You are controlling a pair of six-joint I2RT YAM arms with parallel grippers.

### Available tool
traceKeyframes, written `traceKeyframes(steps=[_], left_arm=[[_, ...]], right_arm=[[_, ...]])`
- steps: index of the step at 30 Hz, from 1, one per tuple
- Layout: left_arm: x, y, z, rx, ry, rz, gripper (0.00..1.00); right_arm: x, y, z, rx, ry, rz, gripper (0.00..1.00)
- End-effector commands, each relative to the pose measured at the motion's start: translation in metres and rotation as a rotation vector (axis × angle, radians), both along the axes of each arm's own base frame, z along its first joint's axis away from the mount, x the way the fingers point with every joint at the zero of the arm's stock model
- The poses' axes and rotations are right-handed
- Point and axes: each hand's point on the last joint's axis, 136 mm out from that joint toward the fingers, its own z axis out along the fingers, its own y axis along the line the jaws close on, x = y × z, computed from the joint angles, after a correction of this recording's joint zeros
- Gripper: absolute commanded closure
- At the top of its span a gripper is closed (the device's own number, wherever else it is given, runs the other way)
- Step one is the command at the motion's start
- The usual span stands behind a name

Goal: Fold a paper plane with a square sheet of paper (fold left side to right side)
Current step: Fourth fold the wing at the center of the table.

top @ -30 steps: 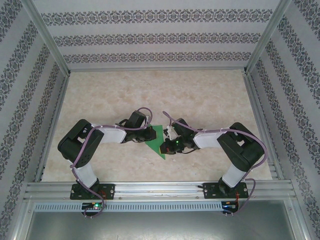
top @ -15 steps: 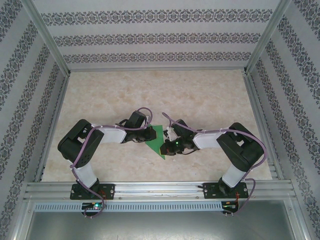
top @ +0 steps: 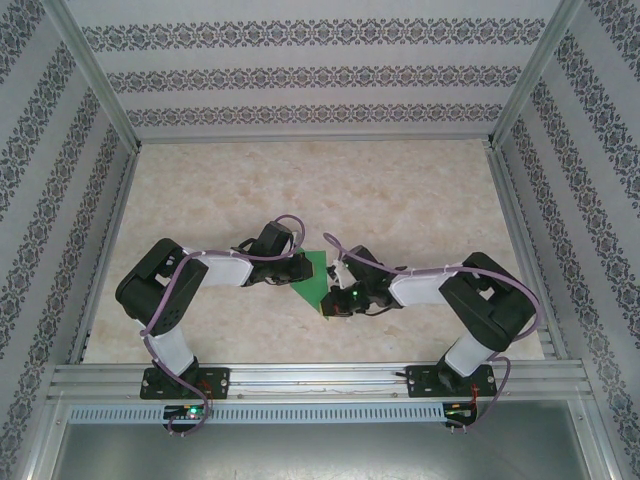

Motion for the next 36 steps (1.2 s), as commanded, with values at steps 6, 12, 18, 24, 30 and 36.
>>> traceKeyframes(steps=[6, 12, 18, 24, 30, 36], left_arm=[[-0.023, 0.036, -0.053, 0.199, 0.114, 0.065, 0.89], [-0.022, 0.035, -0.051, 0.199, 0.105, 0.058, 0.89], [-0.022, 0.034, -0.05, 0.188, 0.103, 0.057, 0.89], [-0.021, 0.033, -0.049, 0.184, 0.102, 0.055, 0.89], [-0.021, 0.032, -0.049, 0.182, 0.103, 0.054, 0.89], [-0.022, 0.033, -0.05, 0.185, 0.106, 0.055, 0.89]], right_arm=[[-0.053, -0.033, -0.017, -0.118, 0.162, 0.037, 1.0], [-0.035, -0.031, 0.027, -0.041, 0.069, 0.022, 1.0], [-0.005, -0.014, 0.056, 0.049, -0.024, -0.003, 1.0], [0.03, 0.014, 0.054, 0.053, -0.086, -0.029, 1.0], [0.047, 0.029, 0.032, 0.0, -0.094, -0.026, 1.0], [0.045, 0.027, 0.007, -0.066, -0.074, -0.021, 1.0]])
